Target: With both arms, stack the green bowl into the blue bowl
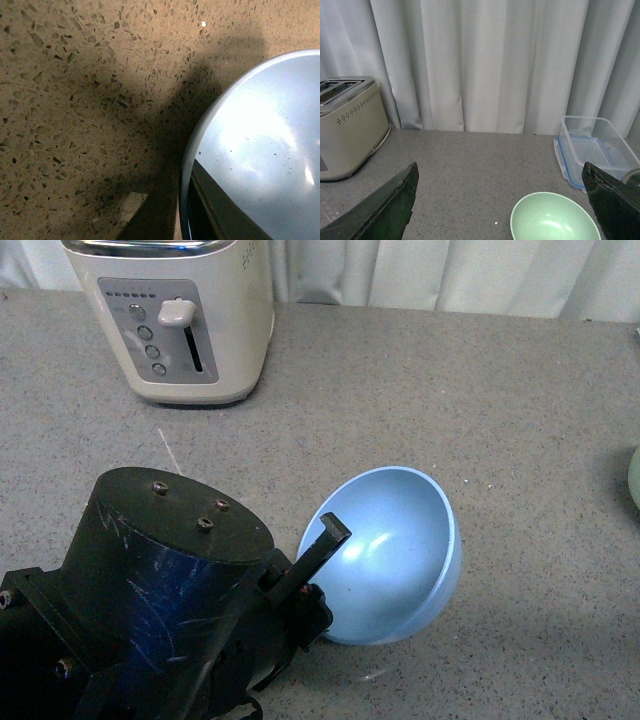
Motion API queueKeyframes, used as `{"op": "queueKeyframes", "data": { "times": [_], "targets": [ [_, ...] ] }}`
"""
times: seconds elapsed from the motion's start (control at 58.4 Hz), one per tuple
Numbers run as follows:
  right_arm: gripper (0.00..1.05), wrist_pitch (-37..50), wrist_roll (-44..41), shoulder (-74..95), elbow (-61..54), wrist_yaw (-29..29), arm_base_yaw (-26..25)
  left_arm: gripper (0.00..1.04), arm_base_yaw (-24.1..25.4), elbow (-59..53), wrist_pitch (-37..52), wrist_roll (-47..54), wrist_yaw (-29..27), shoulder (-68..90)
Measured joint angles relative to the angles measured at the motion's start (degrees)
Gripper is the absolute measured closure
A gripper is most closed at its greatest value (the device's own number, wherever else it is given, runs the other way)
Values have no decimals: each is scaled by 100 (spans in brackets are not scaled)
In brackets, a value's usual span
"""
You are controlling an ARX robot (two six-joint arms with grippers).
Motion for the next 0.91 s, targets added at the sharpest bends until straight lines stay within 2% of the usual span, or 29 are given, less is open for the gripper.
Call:
{"op": "queueKeyframes", "data": {
  "times": [0.377, 0.565, 0.787, 0.907],
  "targets": [
    [9, 0, 0, 0, 0, 0, -2, 38, 15, 24, 72, 216, 17, -96],
    [9, 0, 2, 0, 0, 2, -2, 6, 378, -238, -72, 570, -245, -494],
    [9, 0, 0, 0, 0, 0, -2, 6, 1499, -601, -798, 1779, -549, -1228],
    [9, 0, 0, 0, 0, 0, -2, 6, 2120, -693, -1185, 2632, -402, -1895]
  ]
}}
